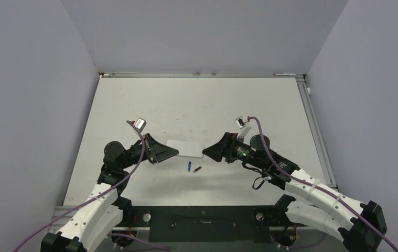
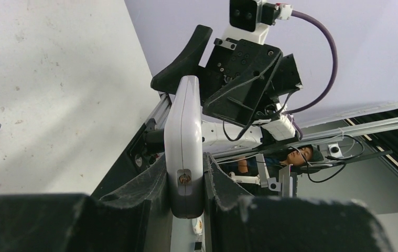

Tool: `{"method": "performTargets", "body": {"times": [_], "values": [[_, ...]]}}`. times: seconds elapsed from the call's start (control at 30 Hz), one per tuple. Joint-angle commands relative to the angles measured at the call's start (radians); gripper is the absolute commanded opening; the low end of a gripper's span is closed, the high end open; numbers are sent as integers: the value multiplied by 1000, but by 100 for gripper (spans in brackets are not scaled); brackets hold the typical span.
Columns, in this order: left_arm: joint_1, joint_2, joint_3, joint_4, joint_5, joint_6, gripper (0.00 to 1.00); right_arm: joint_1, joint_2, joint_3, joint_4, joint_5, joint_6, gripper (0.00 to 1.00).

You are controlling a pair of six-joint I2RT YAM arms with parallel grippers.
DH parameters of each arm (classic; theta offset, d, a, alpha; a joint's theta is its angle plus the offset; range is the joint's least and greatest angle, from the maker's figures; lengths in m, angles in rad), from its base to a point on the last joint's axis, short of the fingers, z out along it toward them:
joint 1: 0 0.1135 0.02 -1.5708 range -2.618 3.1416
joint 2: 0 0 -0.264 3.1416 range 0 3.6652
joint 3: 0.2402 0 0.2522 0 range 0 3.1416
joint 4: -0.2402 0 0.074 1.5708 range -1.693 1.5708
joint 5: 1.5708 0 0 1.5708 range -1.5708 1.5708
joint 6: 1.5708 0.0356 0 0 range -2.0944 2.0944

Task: Load the batteries into the remote control

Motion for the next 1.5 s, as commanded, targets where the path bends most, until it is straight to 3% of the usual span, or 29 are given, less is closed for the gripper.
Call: {"method": "performTargets", "body": {"times": [0.0,0.5,1.27,1.37,1.47], "values": [[5,-25,1,106,25,-20,0,-8,-13,-31,210,-87,98,67],[1,-26,-19,187,47,-67,0,-7,53,-76,439,-152,221,59],[-37,-7,-13,217,29,-78,0,32,123,-79,558,-181,264,40],[-38,-8,-16,217,29,-80,0,35,119,-80,556,-180,262,32],[-38,-10,-18,216,28,-81,0,35,109,-87,560,-179,262,15]]}}
